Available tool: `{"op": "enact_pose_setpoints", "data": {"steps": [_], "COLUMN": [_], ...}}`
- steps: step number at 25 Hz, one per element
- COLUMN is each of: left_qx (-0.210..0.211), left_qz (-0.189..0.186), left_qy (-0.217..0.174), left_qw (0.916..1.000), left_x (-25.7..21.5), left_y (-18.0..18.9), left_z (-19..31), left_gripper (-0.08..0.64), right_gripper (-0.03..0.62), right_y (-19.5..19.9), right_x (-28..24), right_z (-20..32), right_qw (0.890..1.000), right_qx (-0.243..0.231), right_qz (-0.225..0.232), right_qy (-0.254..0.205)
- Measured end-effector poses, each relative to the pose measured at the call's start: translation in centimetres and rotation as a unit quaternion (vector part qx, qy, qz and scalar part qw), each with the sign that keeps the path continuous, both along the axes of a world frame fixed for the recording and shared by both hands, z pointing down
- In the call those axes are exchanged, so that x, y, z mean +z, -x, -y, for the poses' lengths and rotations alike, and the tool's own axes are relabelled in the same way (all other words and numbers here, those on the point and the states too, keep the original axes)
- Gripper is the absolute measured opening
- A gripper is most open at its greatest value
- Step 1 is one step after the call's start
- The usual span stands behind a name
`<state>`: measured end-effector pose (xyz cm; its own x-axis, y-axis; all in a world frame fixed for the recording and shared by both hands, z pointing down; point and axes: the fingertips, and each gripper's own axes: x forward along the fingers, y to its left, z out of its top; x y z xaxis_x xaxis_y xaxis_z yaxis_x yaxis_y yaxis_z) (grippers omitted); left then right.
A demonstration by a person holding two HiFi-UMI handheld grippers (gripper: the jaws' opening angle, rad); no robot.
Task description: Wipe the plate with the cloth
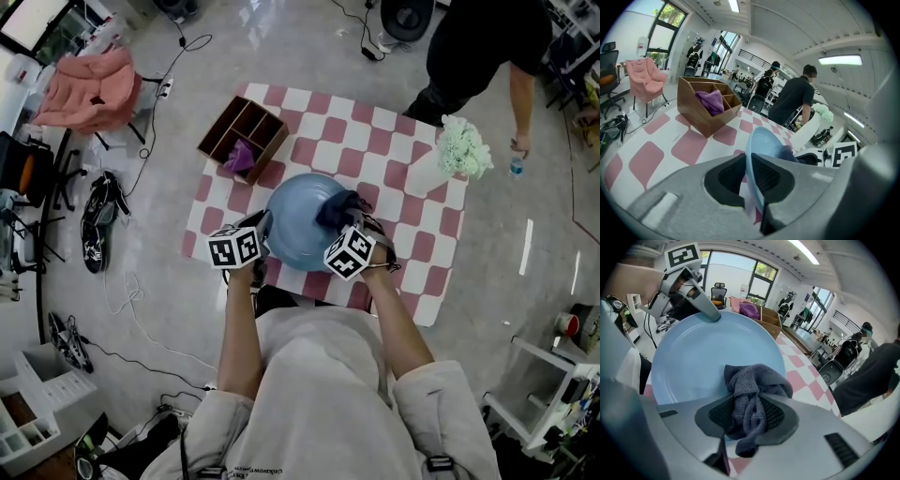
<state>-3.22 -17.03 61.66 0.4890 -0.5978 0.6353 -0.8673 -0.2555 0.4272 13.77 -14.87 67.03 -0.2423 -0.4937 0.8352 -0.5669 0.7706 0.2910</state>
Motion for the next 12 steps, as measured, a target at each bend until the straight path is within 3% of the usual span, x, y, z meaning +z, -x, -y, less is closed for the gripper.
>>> {"op": "enact_pose_setpoints", "data": {"steps": [12], "left_qx": [-0.004], "left_qz": [0.030], "left_qy": [0.001], "left_qw": [0.9995], "left_x": [0.3], "left_y": [0.2], "left_z": [0.0], "left_gripper": [0.037], "right_gripper": [0.135], "right_y": [2.1], "right_x": [0.3], "right_z": [-5.7], "right_qw": [0.990], "right_qx": [-0.032], "right_qz": [0.025], "right_qy": [0.138]}}
